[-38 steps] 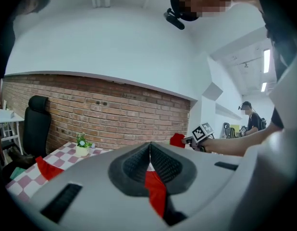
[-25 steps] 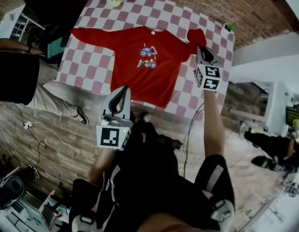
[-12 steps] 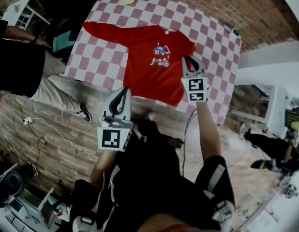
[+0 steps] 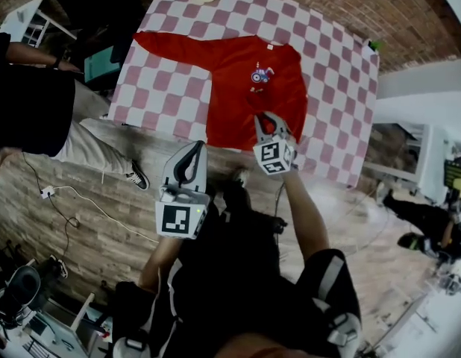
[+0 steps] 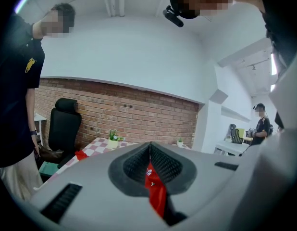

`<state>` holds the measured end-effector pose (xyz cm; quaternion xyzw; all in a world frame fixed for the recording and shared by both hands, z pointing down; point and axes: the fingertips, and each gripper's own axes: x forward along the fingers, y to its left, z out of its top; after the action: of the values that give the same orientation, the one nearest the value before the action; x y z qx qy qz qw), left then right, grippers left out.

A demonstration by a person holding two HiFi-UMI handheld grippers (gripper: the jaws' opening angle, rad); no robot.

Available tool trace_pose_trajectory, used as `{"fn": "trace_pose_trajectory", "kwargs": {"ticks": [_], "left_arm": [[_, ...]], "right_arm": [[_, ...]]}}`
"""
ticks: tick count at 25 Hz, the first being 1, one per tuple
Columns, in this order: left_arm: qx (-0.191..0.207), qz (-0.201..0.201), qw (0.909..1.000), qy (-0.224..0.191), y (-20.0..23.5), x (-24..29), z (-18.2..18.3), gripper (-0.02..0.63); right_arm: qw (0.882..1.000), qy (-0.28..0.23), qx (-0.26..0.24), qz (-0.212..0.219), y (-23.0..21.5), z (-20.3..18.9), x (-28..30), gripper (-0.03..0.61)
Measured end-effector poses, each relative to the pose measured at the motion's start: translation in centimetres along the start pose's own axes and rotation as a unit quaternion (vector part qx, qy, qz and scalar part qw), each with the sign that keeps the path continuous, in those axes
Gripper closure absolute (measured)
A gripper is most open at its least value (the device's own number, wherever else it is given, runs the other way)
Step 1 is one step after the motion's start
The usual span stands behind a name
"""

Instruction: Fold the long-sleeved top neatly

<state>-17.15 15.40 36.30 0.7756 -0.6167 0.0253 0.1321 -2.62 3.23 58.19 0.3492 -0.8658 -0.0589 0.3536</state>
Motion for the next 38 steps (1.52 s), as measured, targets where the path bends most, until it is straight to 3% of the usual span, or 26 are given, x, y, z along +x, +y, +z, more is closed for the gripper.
{"fn": "trace_pose_trajectory", "kwargs": {"ticks": [10, 21, 30, 34, 38], "left_arm": [[-0.005, -0.019, 0.9997, 0.015, 2.0, -0.6, -2.3, 0.606], [-0.012, -0.033, 0.9992, 0.02, 3.2, -1.8, -3.6, 0.606], [-0.014, -0.051, 0.9984, 0.019, 4.0, -2.6, -3.5, 0.606], [-0.011, -0.061, 0.998, 0.015, 4.3, -3.2, -3.3, 0.606], [-0.008, -0.069, 0.9975, 0.015, 4.4, -3.6, -3.2, 0.606]], "right_arm": [[0.996, 0.07, -0.037, 0.035, 10.8, -6.9, 3.7, 0.545], [0.989, 0.129, -0.036, 0.058, 14.5, -10.0, 4.3, 0.543], [0.981, 0.155, 0.031, 0.11, 15.8, -9.6, 3.7, 0.445], [0.984, 0.127, 0.076, 0.097, 15.0, -7.3, 2.4, 0.437], [0.98, 0.087, 0.166, 0.071, 13.4, -4.3, 0.5, 0.47]]}}
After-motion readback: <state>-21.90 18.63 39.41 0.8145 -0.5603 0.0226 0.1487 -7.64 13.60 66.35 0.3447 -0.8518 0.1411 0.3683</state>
